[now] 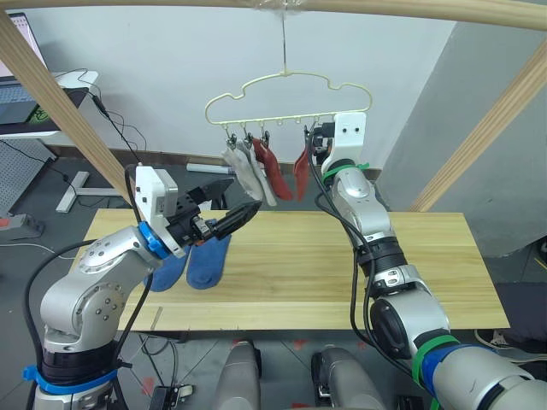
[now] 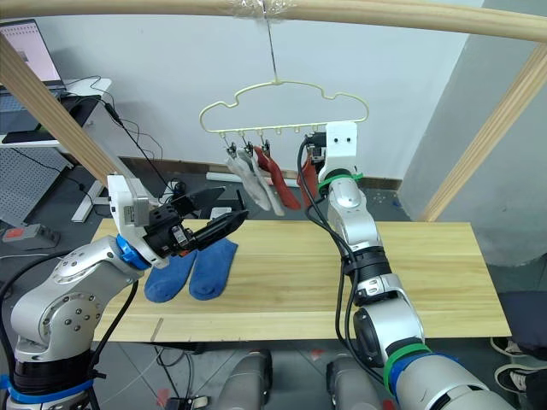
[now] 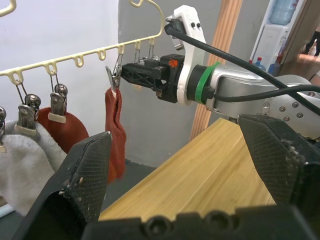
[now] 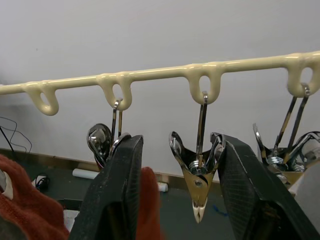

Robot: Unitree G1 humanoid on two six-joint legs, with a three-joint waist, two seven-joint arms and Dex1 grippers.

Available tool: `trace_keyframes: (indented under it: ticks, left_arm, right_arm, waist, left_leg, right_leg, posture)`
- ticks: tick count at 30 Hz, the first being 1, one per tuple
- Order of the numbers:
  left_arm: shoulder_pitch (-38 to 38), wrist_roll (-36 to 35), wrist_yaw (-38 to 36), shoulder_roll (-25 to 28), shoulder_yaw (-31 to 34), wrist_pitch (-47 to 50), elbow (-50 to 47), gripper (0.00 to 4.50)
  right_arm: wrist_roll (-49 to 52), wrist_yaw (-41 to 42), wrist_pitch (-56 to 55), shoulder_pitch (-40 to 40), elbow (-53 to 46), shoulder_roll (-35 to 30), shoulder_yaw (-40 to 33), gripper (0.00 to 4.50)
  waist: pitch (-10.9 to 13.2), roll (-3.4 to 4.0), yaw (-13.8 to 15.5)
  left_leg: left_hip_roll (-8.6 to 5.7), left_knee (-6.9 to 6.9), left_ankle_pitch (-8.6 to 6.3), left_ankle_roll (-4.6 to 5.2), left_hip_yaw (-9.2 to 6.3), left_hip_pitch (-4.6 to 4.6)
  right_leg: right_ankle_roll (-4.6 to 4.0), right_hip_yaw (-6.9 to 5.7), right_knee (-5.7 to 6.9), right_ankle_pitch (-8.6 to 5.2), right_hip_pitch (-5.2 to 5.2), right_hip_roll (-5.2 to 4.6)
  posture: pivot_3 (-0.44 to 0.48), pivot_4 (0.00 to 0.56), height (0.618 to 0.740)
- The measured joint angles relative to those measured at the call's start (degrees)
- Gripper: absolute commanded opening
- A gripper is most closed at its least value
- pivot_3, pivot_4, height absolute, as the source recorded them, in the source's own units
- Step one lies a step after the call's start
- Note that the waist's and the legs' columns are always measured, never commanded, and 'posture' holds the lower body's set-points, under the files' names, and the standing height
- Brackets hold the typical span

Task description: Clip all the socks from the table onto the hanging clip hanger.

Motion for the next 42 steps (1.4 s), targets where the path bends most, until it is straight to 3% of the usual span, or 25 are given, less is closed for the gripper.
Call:
trace_keyframes:
  ticks: [20, 23, 26, 29, 35, 38, 42]
  left_arm:
    - [0.8, 0.7, 0.1, 0.0, -0.1, -0.2, 0.0, 4.50]
    - [0.8, 0.7, 0.1, 0.0, -0.1, -0.2, 0.0, 4.50]
    - [0.8, 0.7, 0.1, 0.0, -0.1, -0.2, 0.0, 4.50]
    - [0.9, 0.7, 0.4, -0.1, -0.1, -0.2, -0.2, 4.50]
    - [1.2, 0.7, 0.8, -0.1, -0.1, -0.2, -0.2, 4.50]
    - [2.2, 1.4, 1.5, -0.2, -0.1, -0.2, 0.1, 4.50]
    - [5.3, 9.2, 4.2, 0.4, -1.8, -2.7, 4.5, 4.50]
  right_arm:
    - [0.2, -0.1, -1.7, -1.8, 2.2, 0.0, -1.1, 2.24]
    - [0.3, -0.1, -1.9, -1.8, 2.2, 0.0, -1.1, 1.59]
    - [0.3, 0.0, -2.1, -1.8, 2.2, 0.0, -1.1, 0.60]
    - [0.3, 0.0, -2.2, -1.8, 2.2, 0.0, -1.1, 0.03]
    - [1.0, 1.1, -1.9, -1.8, 2.1, -0.4, -1.2, 0.03]
    - [3.7, 6.1, 2.8, -1.7, -0.2, -2.0, -1.1, 0.03]
    - [7.3, 14.1, 12.7, -0.7, -6.6, -6.7, -1.1, 0.03]
  waist:
    - [0.0, 0.01, 0.1]
    - [0.0, 0.01, 0.1]
    - [0.0, 0.01, 0.1]
    - [0.0, 0.00, 0.1]
    - [0.0, 0.01, 0.2]
    - [0.0, 0.02, 0.2]
    - [0.1, 0.16, 0.3]
  left_leg:
    - [0.00, -0.04, 0.00, 0.00, 0.00, 0.00]
    - [0.00, -0.04, 0.00, 0.00, 0.00, 0.00]
    - [0.00, -0.04, 0.00, 0.00, 0.00, 0.00]
    - [0.00, -0.05, 0.00, 0.00, 0.00, 0.00]
    - [0.00, -0.05, 0.00, 0.00, 0.00, 0.00]
    - [0.00, -0.05, 0.00, 0.01, 0.02, 0.00]
    - [-0.01, -0.07, -0.01, 0.01, 0.02, 0.00]
  right_leg:
    - [0.00, 0.00, -0.05, 0.00, 0.00, 0.00]
    - [0.00, 0.00, -0.05, 0.00, 0.00, 0.00]
    - [0.00, 0.00, -0.05, 0.00, 0.00, 0.00]
    - [0.00, 0.00, -0.05, 0.00, 0.00, 0.00]
    - [0.00, 0.01, -0.05, 0.00, 0.00, 0.00]
    - [0.00, 0.01, -0.06, 0.00, 0.00, -0.01]
    - [-0.01, 0.05, -0.08, -0.01, -0.01, -0.02]
  posture:
    - [0.181, 0.225, 0.740]
    - [0.181, 0.225, 0.740]
    - [0.181, 0.225, 0.740]
    - [0.181, 0.225, 0.740]
    - [0.176, 0.227, 0.740]
    - [0.167, 0.229, 0.740]
    - [0.158, 0.235, 0.740]
